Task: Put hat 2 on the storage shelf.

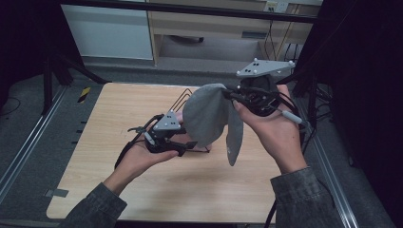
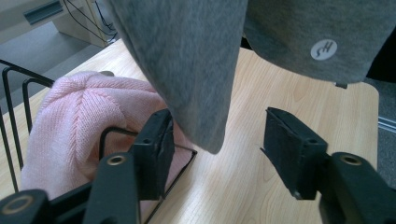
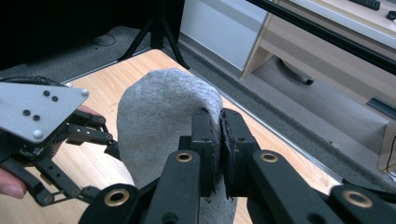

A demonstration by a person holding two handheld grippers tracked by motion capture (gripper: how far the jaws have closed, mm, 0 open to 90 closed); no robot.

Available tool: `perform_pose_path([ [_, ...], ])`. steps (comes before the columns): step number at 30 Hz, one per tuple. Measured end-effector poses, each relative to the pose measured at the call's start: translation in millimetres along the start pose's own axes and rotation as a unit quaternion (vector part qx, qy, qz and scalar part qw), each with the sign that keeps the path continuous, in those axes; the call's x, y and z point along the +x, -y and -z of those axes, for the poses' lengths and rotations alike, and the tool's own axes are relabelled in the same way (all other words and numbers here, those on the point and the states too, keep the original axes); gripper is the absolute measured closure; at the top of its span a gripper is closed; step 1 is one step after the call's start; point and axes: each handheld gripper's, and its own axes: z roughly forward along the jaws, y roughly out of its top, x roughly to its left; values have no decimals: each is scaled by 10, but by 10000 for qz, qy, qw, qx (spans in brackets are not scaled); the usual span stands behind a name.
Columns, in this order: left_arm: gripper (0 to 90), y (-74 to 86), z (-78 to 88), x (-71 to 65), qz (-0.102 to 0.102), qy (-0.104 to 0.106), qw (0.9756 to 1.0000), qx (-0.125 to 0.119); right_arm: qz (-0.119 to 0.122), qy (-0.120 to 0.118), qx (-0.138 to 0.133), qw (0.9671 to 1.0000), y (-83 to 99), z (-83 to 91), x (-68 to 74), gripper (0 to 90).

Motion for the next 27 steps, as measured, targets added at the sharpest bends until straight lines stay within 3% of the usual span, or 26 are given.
perform_pose_path([
  [7, 580, -41, -33, 51, 39, 62, 9999, 86, 7, -39, 45, 10000, 16, -26, 20, 850],
  [11, 734, -74, -38, 77, -49, 98, 9999, 77, 30, -60, 62, 10000, 29, -41, 30, 849],
  [14, 852, -96, -18, 74, -5, 76, 10000, 28, 30, -54, 65, 10000, 48, -44, 25, 850],
  [17, 863, -136, 69, 104, -1, 98, 10000, 5, 15, -20, 61, 10000, 77, -26, -17, 849],
  [27, 866, -529, 530, 372, -227, -351, 9991, -9, -85, 103, -367, 9992, 22, -40, -217, 849],
])
